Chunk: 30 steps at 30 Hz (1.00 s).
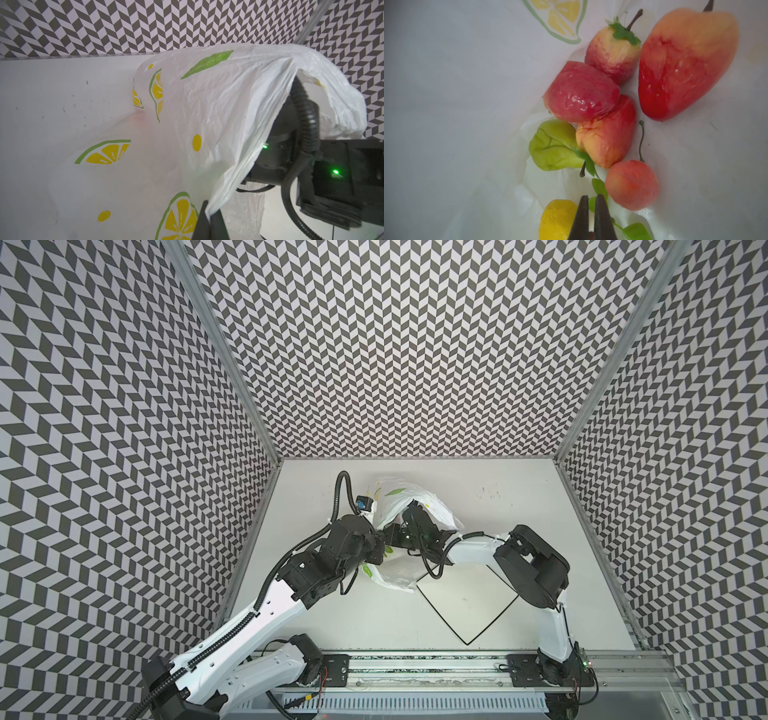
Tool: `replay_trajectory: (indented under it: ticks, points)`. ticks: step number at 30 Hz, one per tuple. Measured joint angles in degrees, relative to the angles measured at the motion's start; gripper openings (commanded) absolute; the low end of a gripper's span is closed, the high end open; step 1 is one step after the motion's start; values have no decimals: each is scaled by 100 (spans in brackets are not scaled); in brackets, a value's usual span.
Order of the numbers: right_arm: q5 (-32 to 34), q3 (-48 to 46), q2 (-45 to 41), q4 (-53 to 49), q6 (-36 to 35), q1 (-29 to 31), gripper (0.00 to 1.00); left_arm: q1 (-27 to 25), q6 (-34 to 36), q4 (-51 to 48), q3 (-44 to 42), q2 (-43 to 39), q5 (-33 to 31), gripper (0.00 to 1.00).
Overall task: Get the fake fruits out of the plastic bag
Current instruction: 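Grasp the yellow pear with the right gripper and lift it out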
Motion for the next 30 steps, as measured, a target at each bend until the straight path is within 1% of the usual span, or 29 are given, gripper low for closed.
replay_trajectory:
  ticks: [5, 8, 13, 17, 21, 24, 27, 30]
  points:
    - [-361, -824, -791, 800, -686, -4, 0, 0, -168, 76, 109, 203, -138, 0]
    - [-625, -1049, -1067, 1067, -1228, -2, 0, 15, -225, 103, 286, 308, -188, 0]
    - [-1027, -1360, -1355, 1204, -2162, -2, 0, 103, -260, 179, 468, 374, -234, 0]
    - [-1193, -1720, -1805, 1150, -3003, 17, 0, 203, -280, 197, 492, 428, -251, 0]
    - [-1180, -1950, -2481, 1040, -3779, 85, 0, 264, -299, 201, 492, 446, -247, 0]
    - [-1045, -2100, -3049, 1005, -4177, 133, 0, 264, -319, 223, 487, 446, -227, 0]
    - [-852, -2218, -3622, 909, -4417, 175, 0, 264, -317, 264, 428, 435, -181, 0]
    - [-599, -2304, -4190, 693, -4507, 192, 0, 275, -315, 280, 356, 433, -140, 0]
